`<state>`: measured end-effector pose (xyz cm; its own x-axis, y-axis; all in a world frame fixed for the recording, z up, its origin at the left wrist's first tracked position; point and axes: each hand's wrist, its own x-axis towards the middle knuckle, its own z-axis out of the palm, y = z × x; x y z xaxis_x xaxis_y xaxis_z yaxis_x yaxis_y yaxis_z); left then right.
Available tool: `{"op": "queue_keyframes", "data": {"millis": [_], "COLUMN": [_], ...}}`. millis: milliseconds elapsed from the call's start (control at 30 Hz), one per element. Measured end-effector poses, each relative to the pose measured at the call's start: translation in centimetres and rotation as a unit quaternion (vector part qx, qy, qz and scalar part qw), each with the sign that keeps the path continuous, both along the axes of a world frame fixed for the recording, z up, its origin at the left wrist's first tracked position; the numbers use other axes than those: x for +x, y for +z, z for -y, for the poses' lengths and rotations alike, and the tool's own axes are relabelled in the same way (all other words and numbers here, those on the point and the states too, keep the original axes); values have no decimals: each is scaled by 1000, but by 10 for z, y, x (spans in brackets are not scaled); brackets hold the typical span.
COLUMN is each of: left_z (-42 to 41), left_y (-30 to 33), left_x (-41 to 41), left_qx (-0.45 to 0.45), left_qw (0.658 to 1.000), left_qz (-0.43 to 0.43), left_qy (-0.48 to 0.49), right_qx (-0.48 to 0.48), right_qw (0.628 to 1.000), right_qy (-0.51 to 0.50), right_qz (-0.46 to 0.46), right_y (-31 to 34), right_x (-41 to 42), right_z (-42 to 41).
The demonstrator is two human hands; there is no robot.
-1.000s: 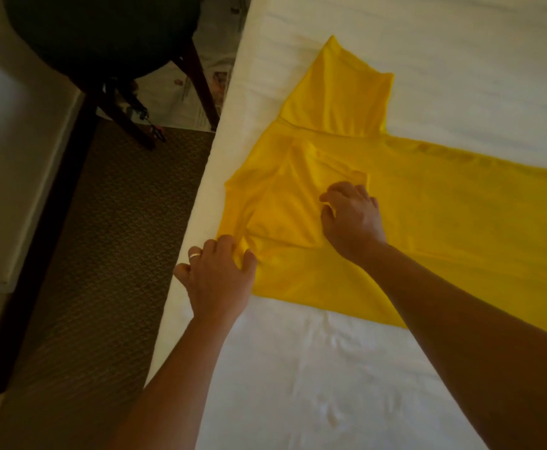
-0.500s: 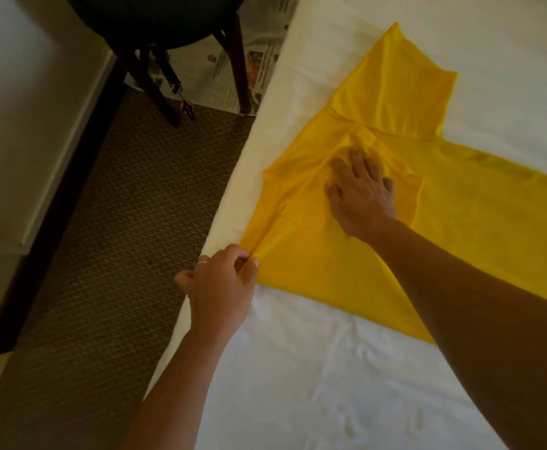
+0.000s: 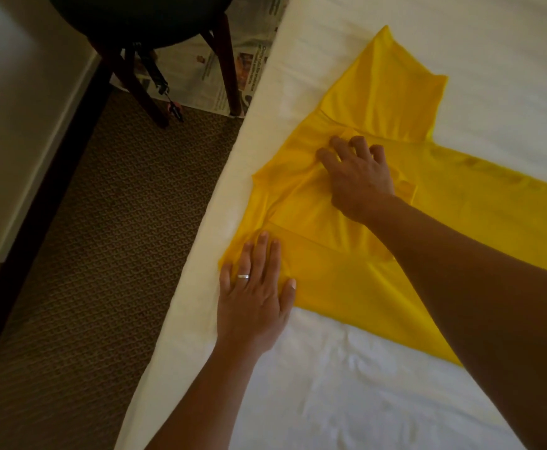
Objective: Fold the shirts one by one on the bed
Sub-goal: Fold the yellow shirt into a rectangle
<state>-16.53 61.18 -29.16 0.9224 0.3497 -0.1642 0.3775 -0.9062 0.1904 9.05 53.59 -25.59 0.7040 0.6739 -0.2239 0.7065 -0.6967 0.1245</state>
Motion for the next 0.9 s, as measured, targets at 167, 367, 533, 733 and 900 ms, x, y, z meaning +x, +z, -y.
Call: {"op": "queue_keyframes", "data": {"millis": [167, 367, 533, 733, 900], "left_z": [-1, -14, -26, -26, -31], "left_y": [0, 19, 34, 41, 36], "left_x": [2, 10, 20, 24, 19], "left_qx": [2, -38, -54, -68, 13], "left_qw": [1000, 999, 998, 997, 997], "left_qz": [-6, -20, -10, 24, 59], "left_qy": [-4, -6, 4, 16, -57], "right_qx": [34, 162, 213, 213, 234], "right_qw": [997, 973, 954, 954, 946], "right_qy": [-38, -103, -161, -205, -221], "right_qz": [56, 131, 134, 55, 37], "right_y": [13, 41, 36, -3, -13], "right_x": [6, -27, -102, -171, -184], "right_z": [9, 51, 108, 157, 172]}}
